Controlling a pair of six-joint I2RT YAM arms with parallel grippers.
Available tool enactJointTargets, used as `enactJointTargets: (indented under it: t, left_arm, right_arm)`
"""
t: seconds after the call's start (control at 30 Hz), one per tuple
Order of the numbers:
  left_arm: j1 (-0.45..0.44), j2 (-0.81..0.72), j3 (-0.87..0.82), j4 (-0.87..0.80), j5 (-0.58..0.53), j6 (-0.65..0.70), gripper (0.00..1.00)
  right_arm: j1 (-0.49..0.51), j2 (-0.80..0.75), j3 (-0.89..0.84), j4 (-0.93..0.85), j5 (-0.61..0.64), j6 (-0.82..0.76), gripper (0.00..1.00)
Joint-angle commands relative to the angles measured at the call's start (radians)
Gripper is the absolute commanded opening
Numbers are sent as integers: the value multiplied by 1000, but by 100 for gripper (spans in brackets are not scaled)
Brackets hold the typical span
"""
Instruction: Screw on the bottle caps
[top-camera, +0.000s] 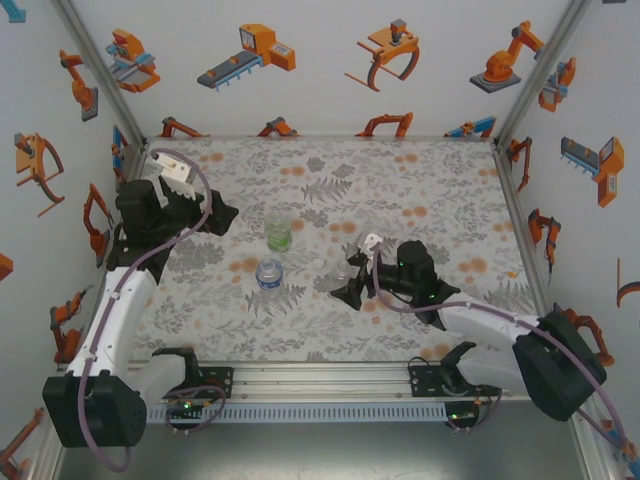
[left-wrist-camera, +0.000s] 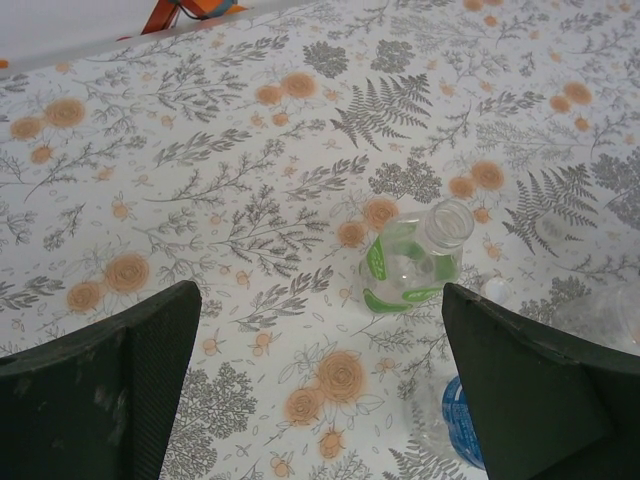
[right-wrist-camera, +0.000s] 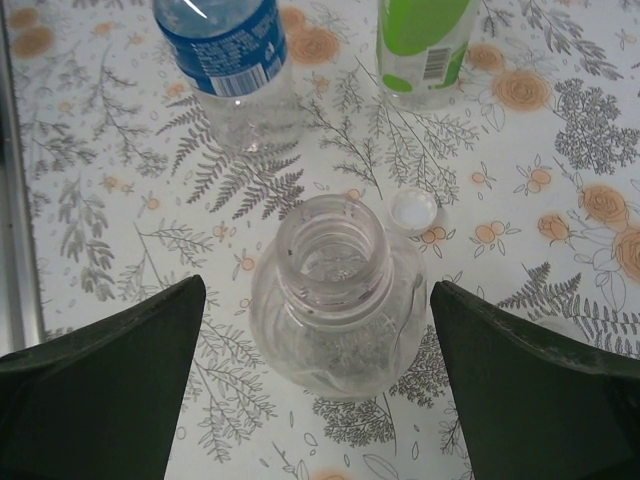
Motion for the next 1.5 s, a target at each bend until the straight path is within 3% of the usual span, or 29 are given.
enactJointTargets:
  t: [0.0,0.33,0.67,0.83,1.03,1.23,1.47]
  left_arm:
    - [-11,-21,-12,22,-12,12,99]
    - [-23,-4,32,-28,-79,-43,100]
    - [-41,40,91,-109,-47,-77,95]
    - [-56,-6,57,-37,77,-60,95]
    - [-63,-49,89,-24,181,-127,95]
    - [-88,-91,71,114,321,-221,94]
    - [-162,-61,125,158,479,-286,92]
  right_arm:
    - [21,67,-6,165,75,-1,83]
    - [43,191,-14,296,87,24,70]
    - [57,212,-9,323,95,64,49]
    - [59,152,-14,295,103,80,44]
    - [59,2,38,99,135,115,38]
    - [59,-129,185,-163,165,153,35]
    - [59,-166,348,-261,77,258,24]
